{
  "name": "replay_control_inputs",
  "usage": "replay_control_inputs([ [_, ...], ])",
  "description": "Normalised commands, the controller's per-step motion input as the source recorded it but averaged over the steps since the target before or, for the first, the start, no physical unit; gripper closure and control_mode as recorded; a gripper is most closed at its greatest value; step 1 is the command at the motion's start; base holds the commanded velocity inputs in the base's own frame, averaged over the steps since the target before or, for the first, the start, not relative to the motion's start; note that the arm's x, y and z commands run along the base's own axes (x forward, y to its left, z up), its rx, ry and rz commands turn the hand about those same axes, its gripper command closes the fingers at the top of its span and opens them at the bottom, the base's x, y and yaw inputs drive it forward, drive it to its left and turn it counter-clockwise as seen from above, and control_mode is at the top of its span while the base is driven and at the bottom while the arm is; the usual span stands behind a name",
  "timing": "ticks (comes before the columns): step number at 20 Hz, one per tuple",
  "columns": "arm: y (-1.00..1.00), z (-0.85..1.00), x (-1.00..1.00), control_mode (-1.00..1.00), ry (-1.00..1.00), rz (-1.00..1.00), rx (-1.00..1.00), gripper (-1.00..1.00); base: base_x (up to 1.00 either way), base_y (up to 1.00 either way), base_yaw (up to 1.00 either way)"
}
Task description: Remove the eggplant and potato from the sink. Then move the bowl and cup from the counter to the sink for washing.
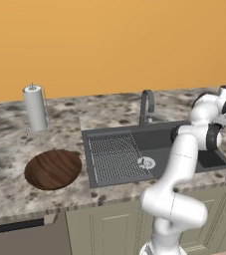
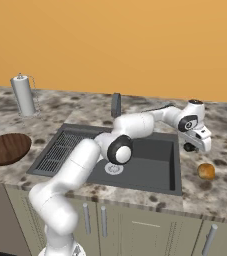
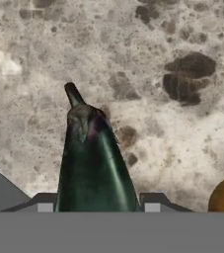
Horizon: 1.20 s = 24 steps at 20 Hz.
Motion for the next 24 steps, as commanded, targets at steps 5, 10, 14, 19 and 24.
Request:
replay_control_inputs([
  [5,-0.03,-0.25,0.13,-1.0,0.0,0.0,-0.05,1.0,0.0,0.0,0.0],
  [10,-0.03,-0.23,0.18,-1.0,0.0,0.0,-0.04,1.0,0.0,0.0,0.0],
  [14,-0.12,-0.23,0.08,-1.0,0.0,0.0,-0.02,1.0,0.0,0.0,0.0],
  [19,-0.07,-0.26,0.01,-1.0,0.0,0.0,0.0,1.0,0.0,0.0,0.0],
  [24,-0.07,-0.21,0.04,-1.0,0.02,0.0,0.0,1.0,0.0,0.0,0.0],
])
